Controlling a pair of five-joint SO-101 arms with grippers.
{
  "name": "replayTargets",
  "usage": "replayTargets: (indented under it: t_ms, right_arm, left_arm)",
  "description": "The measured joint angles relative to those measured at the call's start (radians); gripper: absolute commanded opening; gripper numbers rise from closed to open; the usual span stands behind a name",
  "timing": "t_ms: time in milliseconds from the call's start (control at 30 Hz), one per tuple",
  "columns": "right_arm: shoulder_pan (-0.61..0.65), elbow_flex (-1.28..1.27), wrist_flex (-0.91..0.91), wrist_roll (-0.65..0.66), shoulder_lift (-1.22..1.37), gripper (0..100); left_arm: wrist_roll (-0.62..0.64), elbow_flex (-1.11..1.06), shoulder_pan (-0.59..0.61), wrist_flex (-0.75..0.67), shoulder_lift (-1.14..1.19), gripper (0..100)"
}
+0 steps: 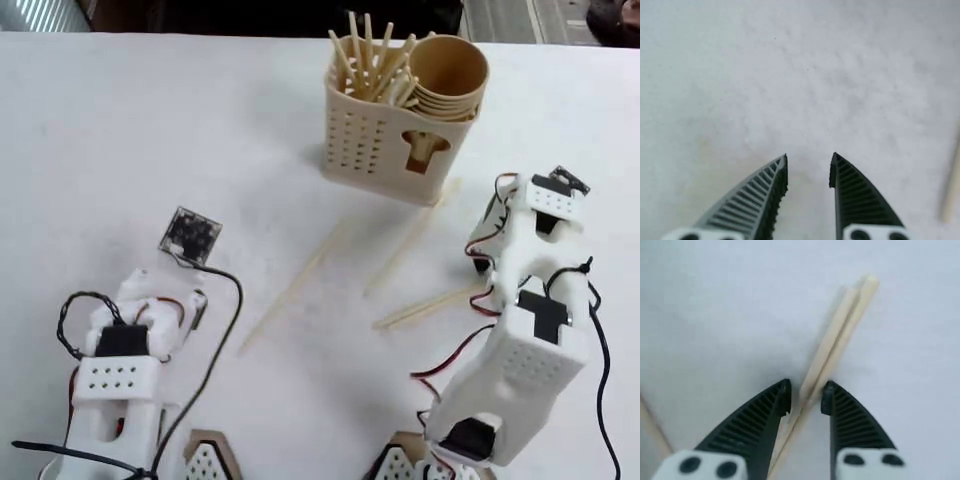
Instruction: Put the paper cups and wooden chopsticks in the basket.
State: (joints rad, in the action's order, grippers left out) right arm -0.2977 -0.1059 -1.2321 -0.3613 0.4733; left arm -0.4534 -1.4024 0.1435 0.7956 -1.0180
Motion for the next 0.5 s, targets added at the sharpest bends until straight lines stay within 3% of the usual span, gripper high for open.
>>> replayTargets:
  t_ms: [233,500]
  right_arm:
    - [-0.002,-0.002,0.0,0.087,-0.012,1.9]
    - [0.008,-0.005,-0.092,0.155,-0.227,1.9]
  left_arm:
    - [0.0,0.0,0.0,0.0,0.0,15]
    - [0.0,0.0,0.0,0.0,0.0,15]
